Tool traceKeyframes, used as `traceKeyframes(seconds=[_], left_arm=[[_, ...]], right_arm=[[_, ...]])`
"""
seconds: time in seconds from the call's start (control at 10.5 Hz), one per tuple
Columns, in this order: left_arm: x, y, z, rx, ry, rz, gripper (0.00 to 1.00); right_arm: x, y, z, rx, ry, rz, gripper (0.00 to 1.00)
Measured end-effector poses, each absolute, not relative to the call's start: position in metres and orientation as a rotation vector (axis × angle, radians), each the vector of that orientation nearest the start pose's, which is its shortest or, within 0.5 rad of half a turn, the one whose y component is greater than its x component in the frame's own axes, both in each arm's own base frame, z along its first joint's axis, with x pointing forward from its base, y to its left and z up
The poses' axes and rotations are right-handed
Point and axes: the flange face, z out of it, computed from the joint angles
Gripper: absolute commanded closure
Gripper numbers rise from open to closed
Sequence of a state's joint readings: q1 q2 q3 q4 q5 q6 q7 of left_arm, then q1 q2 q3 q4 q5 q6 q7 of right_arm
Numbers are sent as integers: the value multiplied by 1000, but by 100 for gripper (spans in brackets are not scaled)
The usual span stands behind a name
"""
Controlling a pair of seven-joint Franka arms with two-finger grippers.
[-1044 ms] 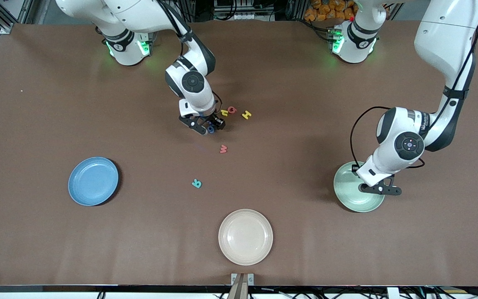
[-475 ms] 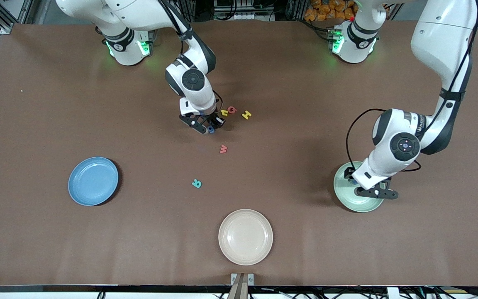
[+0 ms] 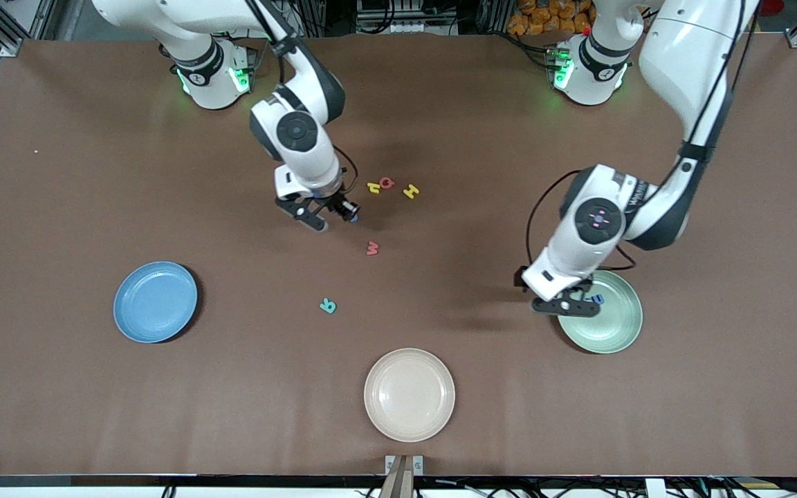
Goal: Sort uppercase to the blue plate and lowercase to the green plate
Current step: 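Grasp the blue W with the right gripper and carry it to the blue plate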
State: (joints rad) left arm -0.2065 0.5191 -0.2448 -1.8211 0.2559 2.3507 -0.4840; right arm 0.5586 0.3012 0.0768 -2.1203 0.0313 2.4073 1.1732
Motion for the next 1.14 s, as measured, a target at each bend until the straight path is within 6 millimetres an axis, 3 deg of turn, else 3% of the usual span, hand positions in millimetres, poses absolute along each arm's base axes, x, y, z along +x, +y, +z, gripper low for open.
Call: traceKeyframes(seconds=[0.19,0.38,0.66,0.85,1.04,1.14], left_arm=[[566,-330,256,-3102,255,-96,0],[535,-402,251,-3131,205,-113,0],[493,-495,236,-3173,144,-134,0],[471,-523,231,-3143,296,-178,0],[445,-547,236,-3113,595,-180,0],[429,-559,238,-3089,767,-164,0]], right_arm=[[506,286,284,-3027,813,37,100],[548,222,296,-3034,726,-9,100],[594,99,309,-3075,527,-64,100],[605,26,307,-3109,400,-74,100],[616,-24,300,-3128,323,-75,100],[622,-36,296,-3130,306,-76,79]])
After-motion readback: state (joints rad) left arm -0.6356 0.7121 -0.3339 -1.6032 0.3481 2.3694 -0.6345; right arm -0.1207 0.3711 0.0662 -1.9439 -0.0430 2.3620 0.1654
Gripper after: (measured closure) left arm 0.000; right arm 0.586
